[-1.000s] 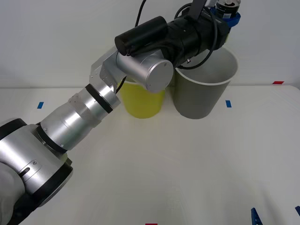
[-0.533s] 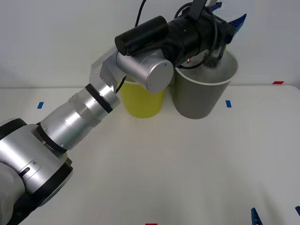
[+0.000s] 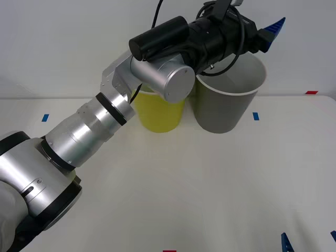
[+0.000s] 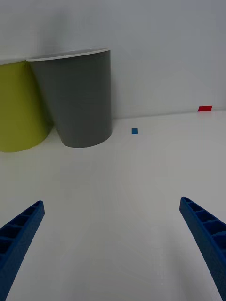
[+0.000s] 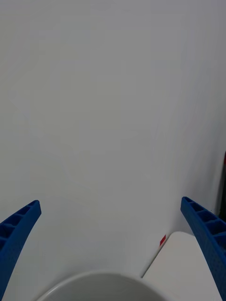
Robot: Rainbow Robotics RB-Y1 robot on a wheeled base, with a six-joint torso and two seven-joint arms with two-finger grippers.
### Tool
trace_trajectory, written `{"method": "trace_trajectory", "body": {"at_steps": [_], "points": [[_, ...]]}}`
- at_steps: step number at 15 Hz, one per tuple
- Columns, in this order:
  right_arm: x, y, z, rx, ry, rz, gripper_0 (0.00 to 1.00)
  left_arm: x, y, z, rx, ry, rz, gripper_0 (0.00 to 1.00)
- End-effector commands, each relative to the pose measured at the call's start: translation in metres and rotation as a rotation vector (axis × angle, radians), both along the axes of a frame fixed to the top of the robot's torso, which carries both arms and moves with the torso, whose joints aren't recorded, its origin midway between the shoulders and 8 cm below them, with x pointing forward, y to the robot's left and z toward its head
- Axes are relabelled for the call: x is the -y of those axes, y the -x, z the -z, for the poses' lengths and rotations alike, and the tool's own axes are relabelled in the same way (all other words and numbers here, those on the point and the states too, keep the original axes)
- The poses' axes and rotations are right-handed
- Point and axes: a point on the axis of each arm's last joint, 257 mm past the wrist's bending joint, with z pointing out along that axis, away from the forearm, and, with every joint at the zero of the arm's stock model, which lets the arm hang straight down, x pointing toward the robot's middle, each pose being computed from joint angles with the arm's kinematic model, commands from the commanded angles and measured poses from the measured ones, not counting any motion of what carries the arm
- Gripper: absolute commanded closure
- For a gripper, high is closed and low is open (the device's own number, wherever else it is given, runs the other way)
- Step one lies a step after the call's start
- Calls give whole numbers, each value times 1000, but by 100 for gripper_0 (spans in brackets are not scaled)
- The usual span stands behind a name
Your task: Put cans in the gray bin and PET bottles in the light green bin.
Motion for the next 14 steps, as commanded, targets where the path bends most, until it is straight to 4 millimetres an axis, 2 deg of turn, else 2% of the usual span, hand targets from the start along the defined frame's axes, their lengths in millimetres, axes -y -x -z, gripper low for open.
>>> {"method": "trace_trajectory", "body": {"at_steps": [1, 4, 8, 10, 14], "points": [[0, 0, 0, 0, 0, 0, 0, -16, -1, -14, 26, 11, -6, 0], [0, 0, 0, 0, 0, 0, 0, -25, -3, -20, 41, 5, -14, 0], [0, 0, 0, 0, 0, 0, 0, -21, 1, -21, 34, 12, -2, 0], [0, 0, 0, 0, 0, 0, 0, -21, 9, -18, -34, -66, 13, 0], [0, 0, 0, 0, 0, 0, 0, -50, 18, -27, -87, -196, -9, 0]]}}
